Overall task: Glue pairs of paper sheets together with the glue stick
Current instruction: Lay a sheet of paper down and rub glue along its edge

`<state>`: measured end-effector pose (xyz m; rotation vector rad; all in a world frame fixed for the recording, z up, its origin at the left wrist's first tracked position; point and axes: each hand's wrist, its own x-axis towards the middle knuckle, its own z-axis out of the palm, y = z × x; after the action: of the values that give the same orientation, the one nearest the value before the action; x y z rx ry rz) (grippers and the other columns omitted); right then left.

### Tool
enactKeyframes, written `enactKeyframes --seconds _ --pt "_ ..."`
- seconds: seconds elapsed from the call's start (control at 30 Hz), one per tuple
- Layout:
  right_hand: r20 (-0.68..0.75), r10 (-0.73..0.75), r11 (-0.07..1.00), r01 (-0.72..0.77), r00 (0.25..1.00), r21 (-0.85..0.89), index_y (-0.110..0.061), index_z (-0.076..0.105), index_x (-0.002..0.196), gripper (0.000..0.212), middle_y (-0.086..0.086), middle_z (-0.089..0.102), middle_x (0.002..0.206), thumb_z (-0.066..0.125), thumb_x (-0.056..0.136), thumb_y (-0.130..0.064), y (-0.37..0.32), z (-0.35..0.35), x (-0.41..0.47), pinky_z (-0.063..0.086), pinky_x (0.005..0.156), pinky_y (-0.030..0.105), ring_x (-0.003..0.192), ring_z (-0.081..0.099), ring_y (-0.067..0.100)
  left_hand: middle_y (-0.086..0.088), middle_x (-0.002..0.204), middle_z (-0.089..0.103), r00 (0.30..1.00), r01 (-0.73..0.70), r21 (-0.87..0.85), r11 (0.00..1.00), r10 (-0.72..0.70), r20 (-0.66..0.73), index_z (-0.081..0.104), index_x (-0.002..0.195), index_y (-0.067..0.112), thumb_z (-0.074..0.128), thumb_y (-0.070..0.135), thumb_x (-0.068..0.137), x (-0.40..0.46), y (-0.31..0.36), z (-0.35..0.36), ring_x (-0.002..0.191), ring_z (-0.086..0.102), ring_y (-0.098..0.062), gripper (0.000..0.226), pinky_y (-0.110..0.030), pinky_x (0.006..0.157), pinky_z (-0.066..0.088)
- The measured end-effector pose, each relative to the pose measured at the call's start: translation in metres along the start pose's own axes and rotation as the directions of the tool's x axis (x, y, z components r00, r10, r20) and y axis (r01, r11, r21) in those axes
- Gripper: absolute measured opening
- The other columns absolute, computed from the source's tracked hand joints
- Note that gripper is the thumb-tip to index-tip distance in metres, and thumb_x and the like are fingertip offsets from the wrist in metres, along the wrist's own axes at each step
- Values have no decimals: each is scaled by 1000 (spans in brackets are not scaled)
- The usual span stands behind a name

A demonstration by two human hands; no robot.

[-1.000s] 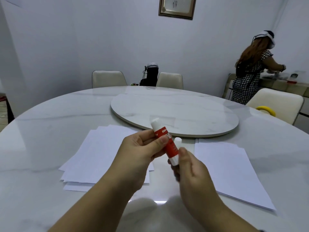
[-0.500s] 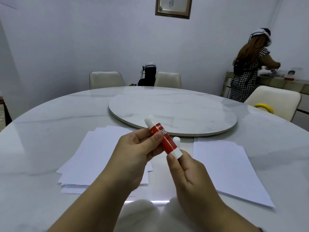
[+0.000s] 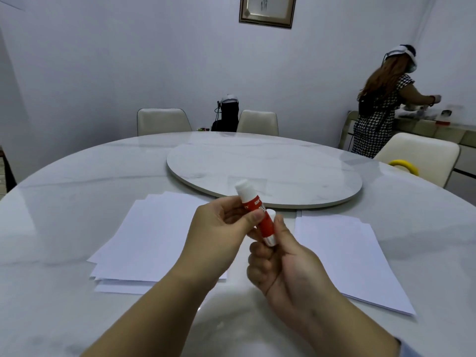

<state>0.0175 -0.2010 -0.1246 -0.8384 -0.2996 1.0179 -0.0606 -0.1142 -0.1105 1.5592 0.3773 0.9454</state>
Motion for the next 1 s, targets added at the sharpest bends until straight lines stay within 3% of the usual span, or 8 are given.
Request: enactKeyframes --seconds 0.13,0.23,0.33,0.5,0.63,0.7,0.8,1.0 --pt "-151 -155 964 183 976 194 -15 41 61 38 -3 34 45 54 93 -29 -27 -18 11 23 34 18 34 25 9 19 111 62 1000 3 463 886 0 -8 58 117 35 80 37 66 9 3 -25 105 56 -1 55 -17 88 43" --pt "-247 -226 936 281 942 213 -18 37 64 37 -5 34 46 48 99 -29 -52 -41 14 23 36 19 36 24 9 28 119 48 989 18 830 557 -130 66 49 123 47 74 69 51 -2 5 -67 114 47 0 80 -22 93 38" --pt "-269 -269 912 334 925 237 -17 39 67 34 -5 34 46 47 98 -28 -65 -57 17 25 37 18 37 24 9 37 123 35 940 -126 947 294 -270 208 44 125 51 60 81 44 -18 -2 -93 121 36 5 88 -21 100 33" --pt "-271 -290 897 359 918 259 -16 41 69 33 -5 35 44 48 98 -28 -68 -61 20 26 38 15 35 27 10 40 110 44 942 -252 914 318 -137 307 58 112 45 56 63 79 -31 -17 -104 103 43 14 37 -3 82 29" --pt "-297 -291 901 365 909 235 -18 35 62 39 -5 35 44 50 98 -27 -69 -64 20 26 39 16 36 27 10 23 94 64 952 -271 906 324 -47 302 66 94 31 47 44 92 -31 -22 -106 86 54 7 23 -12 78 42" --pt "-301 -288 903 362 909 230 -18 35 63 37 -5 35 44 50 97 -25 -70 -67 21 27 39 17 36 27 11 20 82 67 975 -218 916 336 39 218 67 82 27 50 33 93 -30 -23 -105 78 57 4 20 -16 72 46" --pt "-317 -238 945 294 918 140 -16 45 71 31 -4 39 44 48 98 -31 -68 -71 23 29 42 21 37 30 11 26 64 64 979 -167 875 454 181 93 62 62 36 64 20 85 -29 -18 -106 75 57 15 28 -3 66 39" --pt "-418 -204 979 187 885 -82 -12 53 80 29 3 42 57 51 98 -35 -66 -89 24 33 53 28 50 33 16 19 73 66 908 -129 773 621 386 -159 56 70 37 60 15 91 -34 14 -100 70 58 7 30 2 60 34"
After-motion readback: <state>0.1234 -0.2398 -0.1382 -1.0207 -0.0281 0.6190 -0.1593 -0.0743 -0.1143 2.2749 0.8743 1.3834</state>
